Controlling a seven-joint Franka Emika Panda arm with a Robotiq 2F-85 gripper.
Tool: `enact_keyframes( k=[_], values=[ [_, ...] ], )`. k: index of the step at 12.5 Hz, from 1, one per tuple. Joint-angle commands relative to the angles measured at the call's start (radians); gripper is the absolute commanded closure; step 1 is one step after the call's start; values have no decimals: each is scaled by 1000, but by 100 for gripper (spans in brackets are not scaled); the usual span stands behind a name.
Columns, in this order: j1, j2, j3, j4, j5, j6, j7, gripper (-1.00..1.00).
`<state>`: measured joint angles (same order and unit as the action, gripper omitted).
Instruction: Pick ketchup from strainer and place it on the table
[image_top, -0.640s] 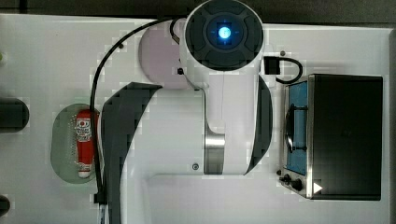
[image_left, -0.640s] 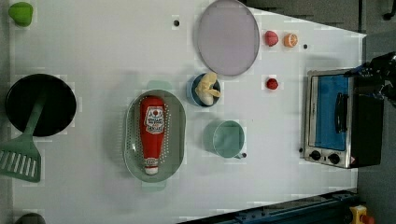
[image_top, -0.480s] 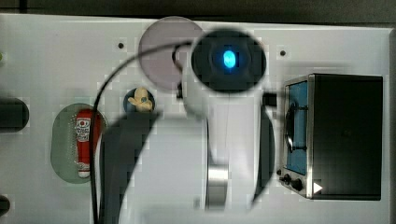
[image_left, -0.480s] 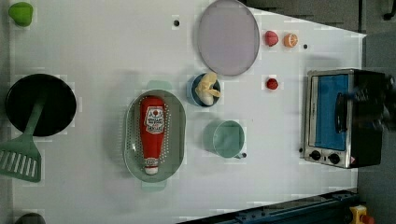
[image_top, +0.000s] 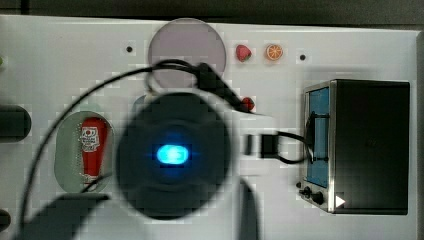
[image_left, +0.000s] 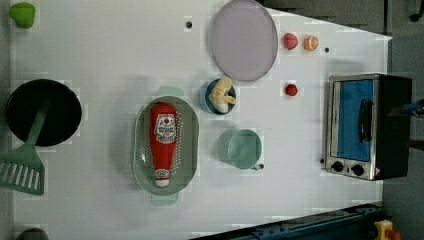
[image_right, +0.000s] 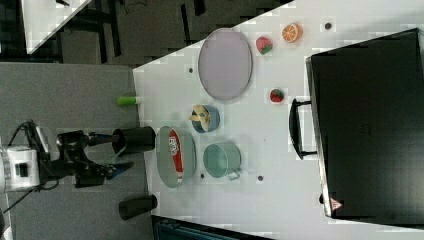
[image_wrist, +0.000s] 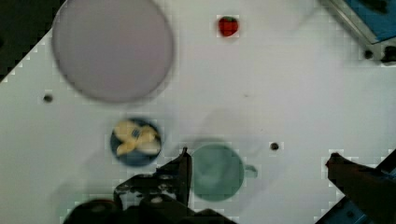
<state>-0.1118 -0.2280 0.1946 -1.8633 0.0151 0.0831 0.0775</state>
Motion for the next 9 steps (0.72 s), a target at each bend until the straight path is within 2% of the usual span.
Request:
enact_keyframes(
  k=[1, 9],
  values=[
    [4, 71, 138, -18, 0, 5, 40, -100],
    [11, 176, 446, -46, -3, 142, 51, -100]
  ],
)
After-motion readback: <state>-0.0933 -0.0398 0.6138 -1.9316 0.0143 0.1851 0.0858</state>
